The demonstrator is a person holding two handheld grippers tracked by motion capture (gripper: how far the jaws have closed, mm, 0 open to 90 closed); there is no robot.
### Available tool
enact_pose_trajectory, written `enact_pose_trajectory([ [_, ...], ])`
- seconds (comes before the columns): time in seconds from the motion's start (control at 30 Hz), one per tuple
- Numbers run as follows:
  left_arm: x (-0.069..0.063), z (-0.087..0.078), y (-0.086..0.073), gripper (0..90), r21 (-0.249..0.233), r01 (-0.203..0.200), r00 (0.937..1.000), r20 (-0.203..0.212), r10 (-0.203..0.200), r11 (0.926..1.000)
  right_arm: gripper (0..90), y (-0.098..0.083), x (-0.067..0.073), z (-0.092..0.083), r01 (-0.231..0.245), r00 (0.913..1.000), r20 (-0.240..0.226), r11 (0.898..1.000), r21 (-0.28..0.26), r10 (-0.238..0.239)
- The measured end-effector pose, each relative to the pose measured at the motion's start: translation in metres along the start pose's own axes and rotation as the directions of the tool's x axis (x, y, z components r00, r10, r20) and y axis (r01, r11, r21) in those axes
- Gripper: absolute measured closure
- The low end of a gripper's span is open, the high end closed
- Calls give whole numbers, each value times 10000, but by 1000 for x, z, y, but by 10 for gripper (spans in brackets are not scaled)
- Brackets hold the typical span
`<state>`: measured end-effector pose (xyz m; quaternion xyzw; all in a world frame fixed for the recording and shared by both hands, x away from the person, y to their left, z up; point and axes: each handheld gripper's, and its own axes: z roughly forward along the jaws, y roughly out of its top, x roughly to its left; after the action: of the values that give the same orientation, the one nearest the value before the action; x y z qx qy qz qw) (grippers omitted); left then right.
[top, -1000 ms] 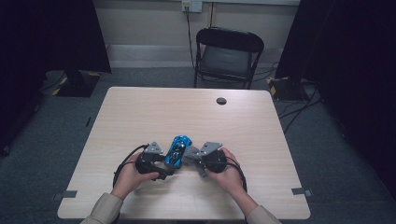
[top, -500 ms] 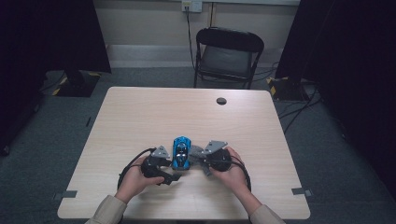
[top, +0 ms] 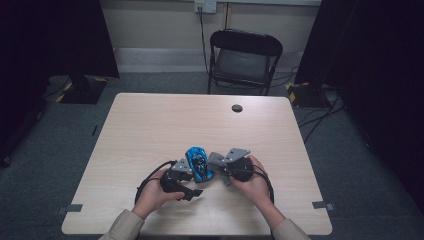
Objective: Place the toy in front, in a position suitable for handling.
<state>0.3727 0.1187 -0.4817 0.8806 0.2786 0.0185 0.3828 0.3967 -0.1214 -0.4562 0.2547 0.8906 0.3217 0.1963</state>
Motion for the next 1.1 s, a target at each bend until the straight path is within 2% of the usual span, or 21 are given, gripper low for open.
enact_pose_trajectory([
  [0.13,-5,6,5,284,58,-184,9998,24,183,9998,786,-2,-4,-2,-30,10000,85,10000,30,30],
  [0.4,-10,15,11,288,-128,-125,9994,314,129,9998,786,-7,-10,-5,-139,9995,269,9999,45,137],
  [0.57,-16,24,18,290,-119,-375,9987,341,379,9992,786,-10,-14,-7,-226,9990,382,9997,79,222],
  [1.1,-24,46,34,305,-282,-556,9964,629,572,9981,788,-24,-29,-13,-576,9963,652,9982,185,563],
])
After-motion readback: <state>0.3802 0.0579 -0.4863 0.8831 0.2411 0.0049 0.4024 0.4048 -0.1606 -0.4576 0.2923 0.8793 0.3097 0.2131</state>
